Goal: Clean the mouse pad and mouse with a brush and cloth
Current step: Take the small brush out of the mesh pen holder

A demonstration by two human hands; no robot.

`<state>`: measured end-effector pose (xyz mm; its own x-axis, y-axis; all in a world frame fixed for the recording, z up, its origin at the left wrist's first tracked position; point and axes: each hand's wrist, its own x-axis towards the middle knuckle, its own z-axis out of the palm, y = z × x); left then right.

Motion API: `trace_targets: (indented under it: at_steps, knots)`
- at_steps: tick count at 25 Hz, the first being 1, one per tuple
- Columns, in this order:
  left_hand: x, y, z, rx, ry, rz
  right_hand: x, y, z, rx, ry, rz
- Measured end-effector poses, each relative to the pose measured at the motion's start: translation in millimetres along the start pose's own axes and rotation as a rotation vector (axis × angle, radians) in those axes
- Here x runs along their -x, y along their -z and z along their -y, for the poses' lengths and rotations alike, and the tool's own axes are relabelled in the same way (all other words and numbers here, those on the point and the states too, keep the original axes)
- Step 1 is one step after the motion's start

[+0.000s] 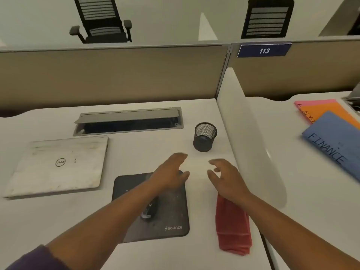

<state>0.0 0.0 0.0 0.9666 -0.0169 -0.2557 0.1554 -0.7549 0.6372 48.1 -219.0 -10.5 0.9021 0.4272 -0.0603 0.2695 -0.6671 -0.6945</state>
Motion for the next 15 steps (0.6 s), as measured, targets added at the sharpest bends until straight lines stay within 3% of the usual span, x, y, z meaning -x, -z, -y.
trace_targets:
  at_steps: [5,9,15]
  knots:
    - [-60,17,-33,-0.283,-0.04,-0.011,-68,11,15,0.061,-0.036,-0.173]
    - [-86,27,-33,-0.412,-0.055,0.036,-94,13,13,0.329,0.011,-0.125]
    - [-105,21,-27,-0.492,-0.052,0.04,-113,8,2,0.471,0.043,-0.053]
